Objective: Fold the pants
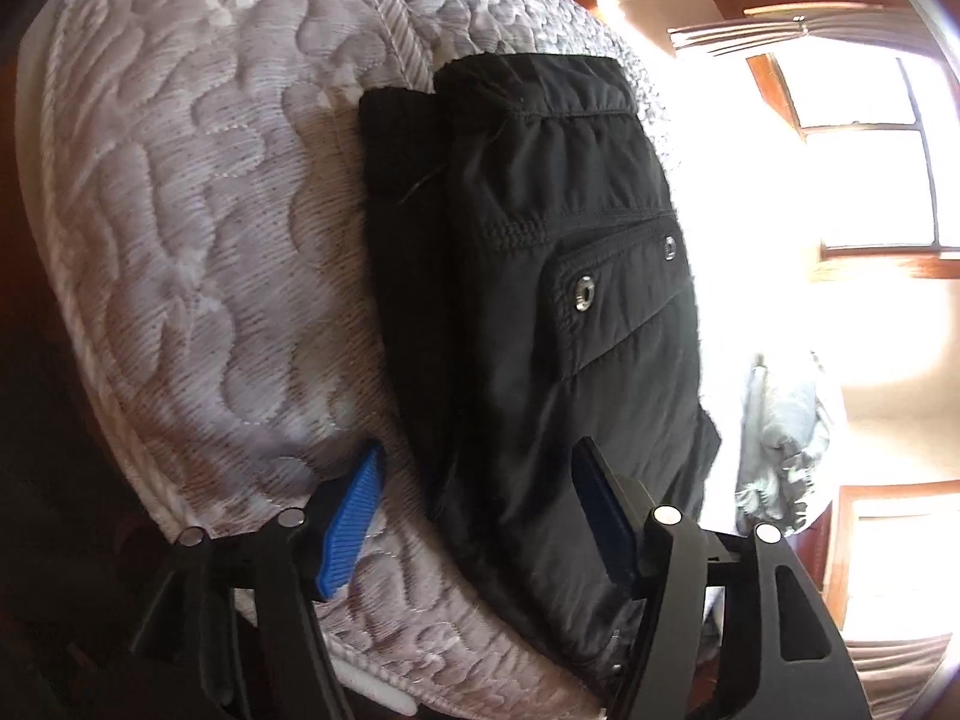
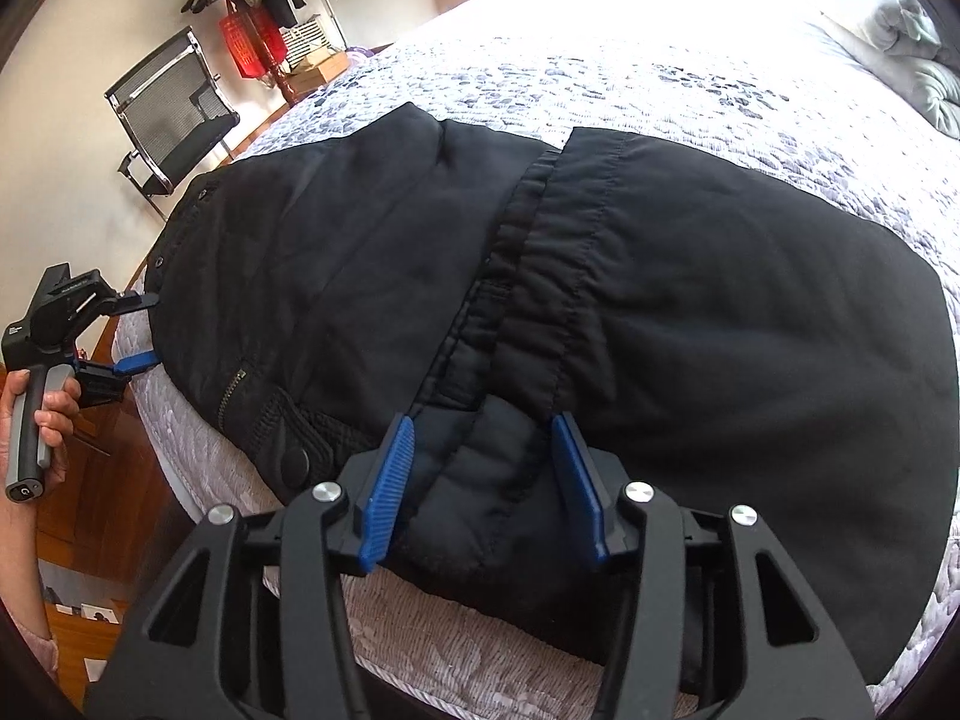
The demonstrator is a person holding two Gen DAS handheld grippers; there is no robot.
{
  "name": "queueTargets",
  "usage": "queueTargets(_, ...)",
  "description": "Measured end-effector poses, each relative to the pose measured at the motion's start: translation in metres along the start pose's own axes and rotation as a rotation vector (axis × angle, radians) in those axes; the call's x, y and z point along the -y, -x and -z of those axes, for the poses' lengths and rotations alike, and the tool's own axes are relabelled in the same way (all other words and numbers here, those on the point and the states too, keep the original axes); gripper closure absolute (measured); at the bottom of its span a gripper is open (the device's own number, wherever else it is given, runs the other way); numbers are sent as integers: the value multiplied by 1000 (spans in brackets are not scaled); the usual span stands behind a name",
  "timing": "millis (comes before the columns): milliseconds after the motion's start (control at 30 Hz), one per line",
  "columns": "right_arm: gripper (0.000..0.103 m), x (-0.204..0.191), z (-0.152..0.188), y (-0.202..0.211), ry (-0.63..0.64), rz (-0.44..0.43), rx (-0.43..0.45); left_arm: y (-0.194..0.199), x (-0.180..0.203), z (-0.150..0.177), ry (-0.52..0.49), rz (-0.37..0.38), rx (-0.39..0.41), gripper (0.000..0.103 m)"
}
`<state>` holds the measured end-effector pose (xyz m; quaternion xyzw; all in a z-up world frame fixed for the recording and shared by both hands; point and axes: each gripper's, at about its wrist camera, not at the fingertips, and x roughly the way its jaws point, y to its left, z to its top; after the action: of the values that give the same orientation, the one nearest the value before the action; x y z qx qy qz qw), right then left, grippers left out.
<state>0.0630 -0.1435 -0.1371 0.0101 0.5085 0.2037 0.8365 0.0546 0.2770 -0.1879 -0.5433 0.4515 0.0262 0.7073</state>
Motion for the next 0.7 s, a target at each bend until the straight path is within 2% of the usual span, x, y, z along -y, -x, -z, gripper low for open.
queueTargets(67,54,0,0,-1,3,1,-2,-5,-5,-4,34,93,-34,40)
queueTargets(167,54,0,0,-1,1,-3,-1,-18,-9,-8,76,143,-35,40)
queueTargets(300,53,1,1,-1,3,-5,0,-25,-20,-8,136,139,-22,60)
queueTargets(333,53,1,1,-1,2,-6,0,-23,-19,-7,125,126,-19,66)
queueTargets(367,52,1,1,-2,1,-9,0,-21,-17,-6,107,119,-14,77)
queueTargets(400,51,1,1,-2,1,-11,0,-21,-15,-5,100,119,-6,84)
queueTargets(467,49,1,1,-2,5,-13,0,-16,-9,-1,91,105,21,90)
queueTargets(600,49,1,3,-2,8,-17,4,-4,25,12,-22,29,115,94)
queueTargets(700,49,3,3,-1,-1,-29,8,9,56,21,-136,41,168,94)
